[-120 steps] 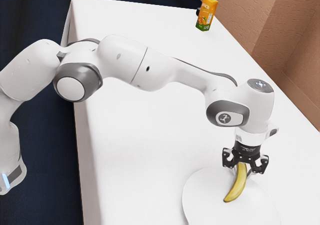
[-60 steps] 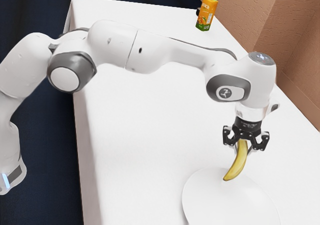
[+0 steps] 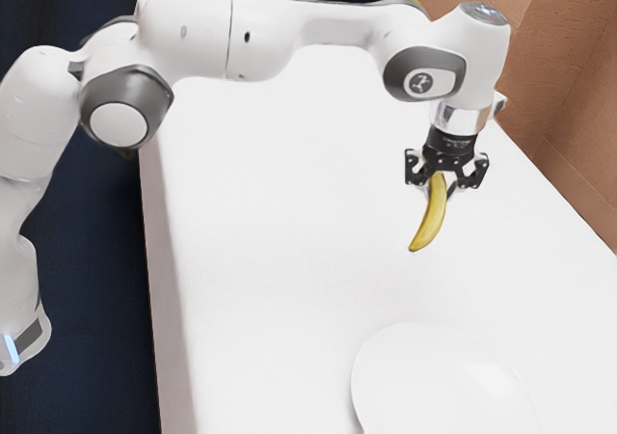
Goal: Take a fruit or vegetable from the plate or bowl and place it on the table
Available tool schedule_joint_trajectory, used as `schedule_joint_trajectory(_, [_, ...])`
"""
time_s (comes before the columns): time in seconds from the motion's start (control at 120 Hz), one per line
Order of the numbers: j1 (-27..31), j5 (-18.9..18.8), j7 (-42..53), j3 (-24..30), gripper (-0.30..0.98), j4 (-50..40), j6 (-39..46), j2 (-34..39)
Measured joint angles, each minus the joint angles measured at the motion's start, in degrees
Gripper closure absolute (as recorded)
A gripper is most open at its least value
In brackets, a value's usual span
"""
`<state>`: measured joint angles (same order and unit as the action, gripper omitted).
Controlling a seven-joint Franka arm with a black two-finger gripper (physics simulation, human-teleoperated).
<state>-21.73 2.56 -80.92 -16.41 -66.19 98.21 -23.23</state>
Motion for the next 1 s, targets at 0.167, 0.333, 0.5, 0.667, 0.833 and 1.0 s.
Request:
schedule_joint_trajectory(0.167, [0.10, 0.09, -0.53, -2.72, 0.52, 0.00, -2.03, 0.15])
schedule_joint_trajectory(0.333, [0.17, 0.25, -0.84, -3.50, 0.22, -0.01, -2.79, 0.34])
schedule_joint_trajectory(0.5, [0.26, 0.31, -1.16, -3.54, 0.07, -0.01, -3.08, 0.44])
schedule_joint_trajectory(0.667, [0.41, 0.33, -1.43, -3.30, 0.02, -0.01, -3.15, 0.90])
schedule_joint_trajectory(0.833, [0.78, 0.35, -1.65, -3.38, 0.01, -0.01, -3.06, 1.11])
schedule_joint_trajectory(1.0, [1.29, 0.91, -1.77, -3.22, 0.01, -0.01, -2.86, 0.76])
